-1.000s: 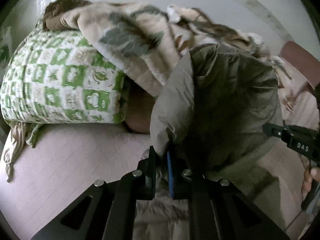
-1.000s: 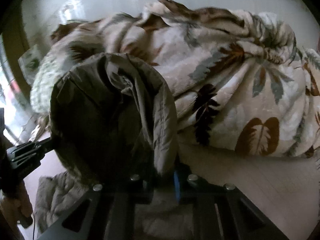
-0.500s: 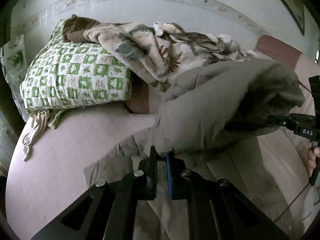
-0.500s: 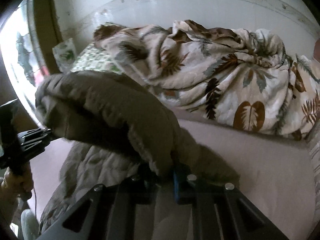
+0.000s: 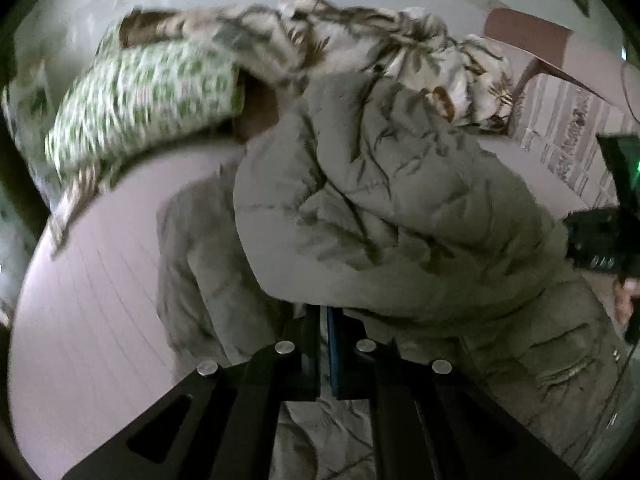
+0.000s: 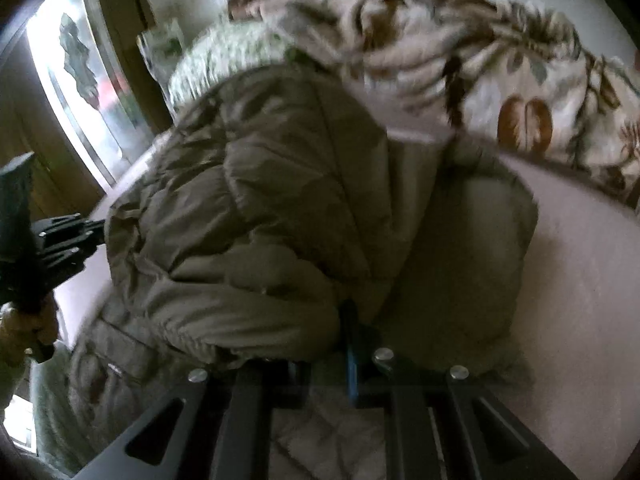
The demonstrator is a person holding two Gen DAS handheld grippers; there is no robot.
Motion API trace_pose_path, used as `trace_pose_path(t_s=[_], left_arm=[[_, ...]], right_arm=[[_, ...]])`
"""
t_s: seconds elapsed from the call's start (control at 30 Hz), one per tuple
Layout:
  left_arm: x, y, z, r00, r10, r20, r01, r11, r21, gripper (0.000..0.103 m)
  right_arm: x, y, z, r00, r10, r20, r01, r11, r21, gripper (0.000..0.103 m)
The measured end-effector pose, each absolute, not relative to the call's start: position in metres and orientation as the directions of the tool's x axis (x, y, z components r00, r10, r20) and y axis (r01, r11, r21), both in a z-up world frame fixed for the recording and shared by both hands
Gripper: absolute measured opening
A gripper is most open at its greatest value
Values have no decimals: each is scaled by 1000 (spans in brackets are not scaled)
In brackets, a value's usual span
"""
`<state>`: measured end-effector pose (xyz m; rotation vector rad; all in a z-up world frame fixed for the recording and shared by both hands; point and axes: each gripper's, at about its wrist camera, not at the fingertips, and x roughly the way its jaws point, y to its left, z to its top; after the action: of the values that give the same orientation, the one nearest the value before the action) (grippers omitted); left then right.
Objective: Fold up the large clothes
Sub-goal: 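Fold the hood and shoulders down over the jacket body with both grippers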
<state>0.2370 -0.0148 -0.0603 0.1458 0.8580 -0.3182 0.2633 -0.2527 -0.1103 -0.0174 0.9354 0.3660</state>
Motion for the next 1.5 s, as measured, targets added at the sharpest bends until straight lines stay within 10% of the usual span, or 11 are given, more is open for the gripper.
trace_pose_path(t_s=[0.4,0.7,0.8,0.9,1.23,1.5], left_arm=[[252,-14,-25,649,-304,-697,312,943,-120,3],[286,-47,-130,360,-279,-890,320,933,-163,1],[291,-38,-131,338,-315,-887,278,934,-226,1],[292,-40,-130,331,-304,-893,302,931,-205,1],[278,-50,-128,377,-273,-885,321,935,-151,1],[275,-51,-128,384,-267,-884,334,932,-137,1]], right_arm=[[284,-261,-160,489,241,-839,-271,956,117,14],[280,-261,-163,529,221,-820,-296,953,66,17],[268,-257,-162,563,203,-801,-329,944,8,27],[255,-265,-158,569,221,-792,-338,941,21,81],[244,-281,-102,638,331,-696,-283,941,188,82],[283,-232,-157,514,264,-816,-263,954,143,80]])
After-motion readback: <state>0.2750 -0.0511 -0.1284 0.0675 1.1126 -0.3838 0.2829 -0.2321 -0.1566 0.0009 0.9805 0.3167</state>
